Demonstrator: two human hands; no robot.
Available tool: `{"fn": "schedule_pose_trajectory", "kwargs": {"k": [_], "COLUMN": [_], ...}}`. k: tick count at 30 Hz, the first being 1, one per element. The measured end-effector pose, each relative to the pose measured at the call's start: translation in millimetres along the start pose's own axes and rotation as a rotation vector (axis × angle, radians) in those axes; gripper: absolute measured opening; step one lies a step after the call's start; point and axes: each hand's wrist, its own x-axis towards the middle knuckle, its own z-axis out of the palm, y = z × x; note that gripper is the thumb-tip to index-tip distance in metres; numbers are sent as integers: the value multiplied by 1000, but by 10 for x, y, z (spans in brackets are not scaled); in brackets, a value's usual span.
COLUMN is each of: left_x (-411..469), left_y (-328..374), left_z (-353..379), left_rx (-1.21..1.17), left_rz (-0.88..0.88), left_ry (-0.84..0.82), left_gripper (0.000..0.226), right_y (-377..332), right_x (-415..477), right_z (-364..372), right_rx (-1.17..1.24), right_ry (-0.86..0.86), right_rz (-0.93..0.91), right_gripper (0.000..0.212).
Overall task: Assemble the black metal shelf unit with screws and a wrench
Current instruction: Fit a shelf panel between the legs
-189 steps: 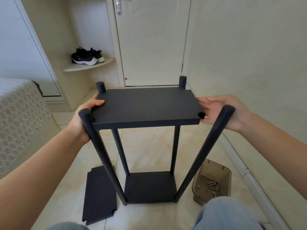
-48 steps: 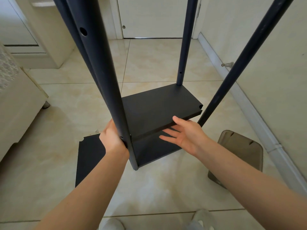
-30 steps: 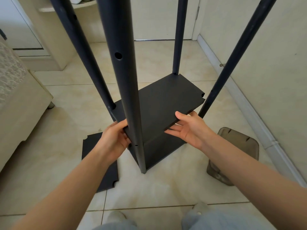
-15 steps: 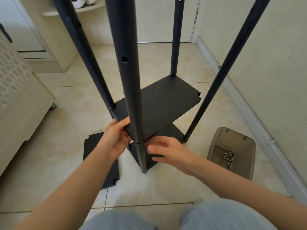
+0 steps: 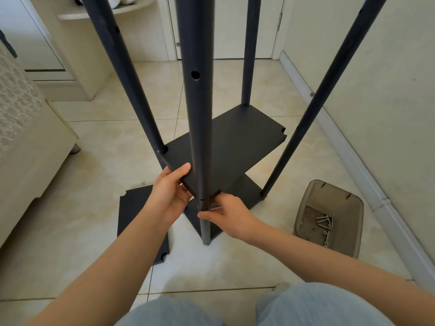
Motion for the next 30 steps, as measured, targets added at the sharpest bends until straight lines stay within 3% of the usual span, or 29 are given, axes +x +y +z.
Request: {"fn": "schedule_pose_trajectory", "kwargs": {"k": [8,16,22,27,30], "left_x": [7,27,7,-3,2], "left_y": [-109,-223,-326,-345,-364], "left_z": [257,451,529,542,525], "left_rx": [-200,-237,-257,-261,-243], "left_rz": [-56,-123,-113,-99,-107], "left_ry": [32,-26,-53,-101,-106], "left_gripper": [38,40,33,47,31], "right_y": [97,281,342,336,299], "right_x": [-50,-54,-83,-89,-126], "right_z": [-372,-717,-808,-796,-800], "right_rx": [-84,-103,-40,-28,11], "right_ry": [60,157,196,205,219], "right_rz": [-29,-17,9,10,24], "right_gripper": [24,28,17,20,25]}}
